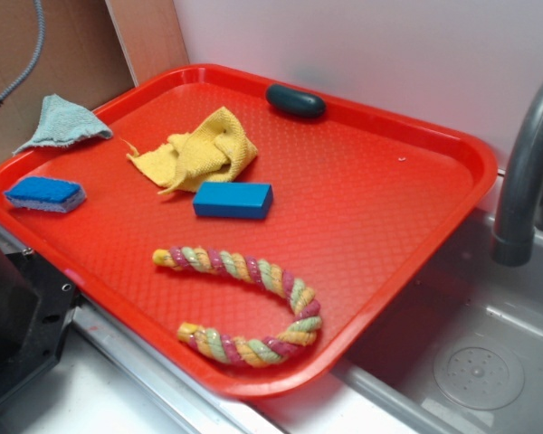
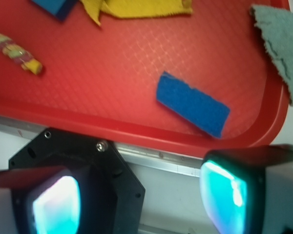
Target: Grab the blue sponge.
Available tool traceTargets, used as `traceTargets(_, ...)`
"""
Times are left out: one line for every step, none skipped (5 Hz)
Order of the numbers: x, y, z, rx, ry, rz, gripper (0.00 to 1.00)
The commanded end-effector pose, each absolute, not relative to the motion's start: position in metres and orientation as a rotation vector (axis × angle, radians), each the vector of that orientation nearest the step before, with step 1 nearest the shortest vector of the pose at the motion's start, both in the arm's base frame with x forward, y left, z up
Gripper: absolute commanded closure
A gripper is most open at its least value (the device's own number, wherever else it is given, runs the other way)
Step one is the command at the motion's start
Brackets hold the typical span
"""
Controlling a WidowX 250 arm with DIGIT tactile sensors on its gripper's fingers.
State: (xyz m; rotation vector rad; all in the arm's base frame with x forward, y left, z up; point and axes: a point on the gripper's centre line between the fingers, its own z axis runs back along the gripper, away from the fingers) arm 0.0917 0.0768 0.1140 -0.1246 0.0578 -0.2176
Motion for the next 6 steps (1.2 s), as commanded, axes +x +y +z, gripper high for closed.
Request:
traceTargets(0.092,0.089,0.095,-0.139,0.078,-0.379,0.0)
traceTargets(0.099,0.102,0.076,-0.061,0.112,-0.513,0.0)
traceTargets(0.103,0.105,0.065,0.005,0.056,-0.582,0.0)
traceTargets(0.111,0.108,0.05,0.021,0.062,-0.591,0.0)
traceTargets(0.116,0.109,0.044,0.017,0.054,-0.584,0.0)
traceTargets(0.136,0.122,0.04,0.022,0.059,-0.578,0.0)
